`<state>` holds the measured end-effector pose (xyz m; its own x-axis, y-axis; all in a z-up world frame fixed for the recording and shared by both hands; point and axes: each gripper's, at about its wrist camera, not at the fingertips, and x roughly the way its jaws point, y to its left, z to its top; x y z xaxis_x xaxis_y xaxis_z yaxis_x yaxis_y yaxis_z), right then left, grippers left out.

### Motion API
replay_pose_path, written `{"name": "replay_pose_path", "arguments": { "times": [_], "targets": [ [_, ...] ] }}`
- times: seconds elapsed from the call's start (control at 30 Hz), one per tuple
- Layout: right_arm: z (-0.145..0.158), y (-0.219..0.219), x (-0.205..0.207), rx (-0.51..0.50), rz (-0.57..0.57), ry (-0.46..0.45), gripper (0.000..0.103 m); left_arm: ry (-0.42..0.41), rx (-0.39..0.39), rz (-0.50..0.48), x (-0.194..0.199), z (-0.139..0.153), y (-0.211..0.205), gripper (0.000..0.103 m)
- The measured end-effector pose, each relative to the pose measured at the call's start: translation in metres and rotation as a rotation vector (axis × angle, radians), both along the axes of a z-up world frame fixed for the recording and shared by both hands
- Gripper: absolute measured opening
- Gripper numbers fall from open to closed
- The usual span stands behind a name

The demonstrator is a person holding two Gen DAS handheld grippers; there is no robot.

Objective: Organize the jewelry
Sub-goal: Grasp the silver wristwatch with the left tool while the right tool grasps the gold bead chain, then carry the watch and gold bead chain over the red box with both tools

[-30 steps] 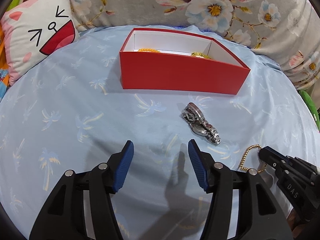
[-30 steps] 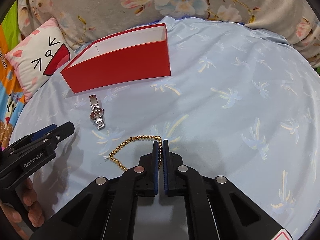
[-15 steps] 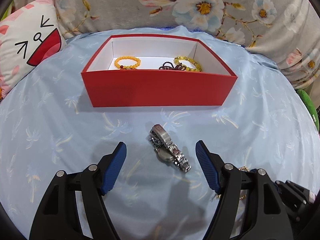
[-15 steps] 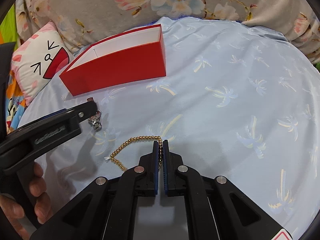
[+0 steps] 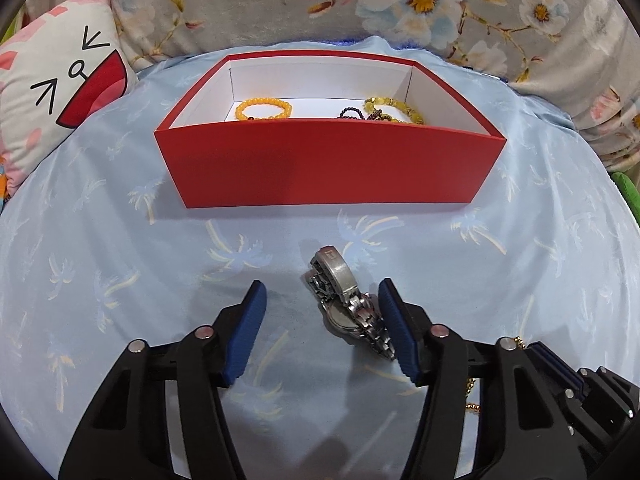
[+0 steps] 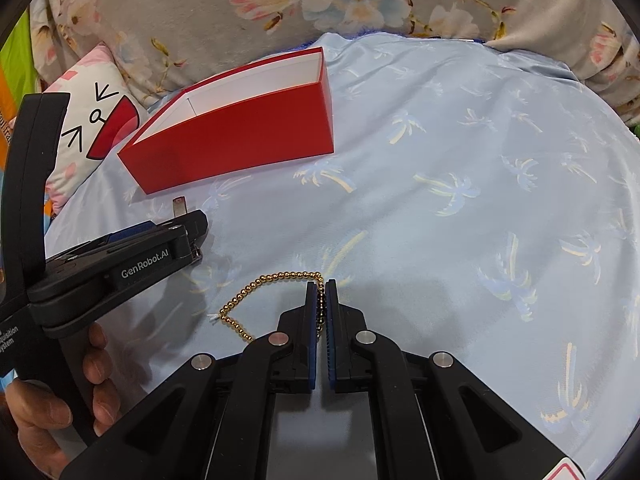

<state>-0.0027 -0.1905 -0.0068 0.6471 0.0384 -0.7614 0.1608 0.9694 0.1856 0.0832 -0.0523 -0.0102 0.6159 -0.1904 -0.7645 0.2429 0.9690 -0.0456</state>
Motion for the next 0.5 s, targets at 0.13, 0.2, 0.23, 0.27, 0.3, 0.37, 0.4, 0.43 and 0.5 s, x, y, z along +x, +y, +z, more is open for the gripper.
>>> {"name": "replay_pose_path", "arguments": {
  "times": [0.13, 0.2, 0.23, 0.27, 0.3, 0.37, 0.4, 0.43, 0.5],
  "targets": [
    [0.0, 0.0, 0.0001, 0.0, 0.0, 0.0, 0.004, -0.014, 0.019, -0.01, -0.003, -0.0004, -0.0031, 0.038],
    [0.0, 0.0001, 0.0001, 0.0, 0.0, 0.0, 0.004, -0.018, 0.022, -0.017, -0.0041, -0.0004, -0.0039, 0.031],
    [-0.0001, 0.0001, 0.0003, 0.0, 0.0, 0.0, 0.004, -0.019, 0.022, -0.018, -0.0044, -0.0001, -0.0044, 0.029],
    [-0.0001, 0.0001, 0.0001, 0.0, 0.0, 0.0, 0.004, -0.018, 0.02, -0.02, -0.0047, -0.0001, -0.0044, 0.025],
    [-0.0001, 0.0002, 0.0006, -0.001, 0.0, 0.0, 0.004, -0.019, 0.02, -0.021, -0.005, 0.0001, -0.0044, 0.025],
    [-0.0001, 0.0001, 0.0006, 0.0, 0.0, 0.0, 0.004, -0.019, 0.019, -0.022, -0.0052, 0.0001, -0.0044, 0.025],
    [-0.0001, 0.0001, 0.0001, 0.0, 0.0, 0.0, 0.004, -0.018, 0.017, -0.022, -0.0053, 0.0004, -0.0042, 0.025],
    [-0.0001, 0.0001, 0.0, 0.0, 0.0, 0.0, 0.004, -0.018, 0.015, -0.023, -0.0057, 0.0004, -0.0038, 0.025],
    [-0.0002, 0.0002, 0.0002, -0.001, -0.001, 0.0, 0.004, -0.017, 0.013, -0.025, -0.0063, 0.0007, -0.0031, 0.025]
  ]
}}
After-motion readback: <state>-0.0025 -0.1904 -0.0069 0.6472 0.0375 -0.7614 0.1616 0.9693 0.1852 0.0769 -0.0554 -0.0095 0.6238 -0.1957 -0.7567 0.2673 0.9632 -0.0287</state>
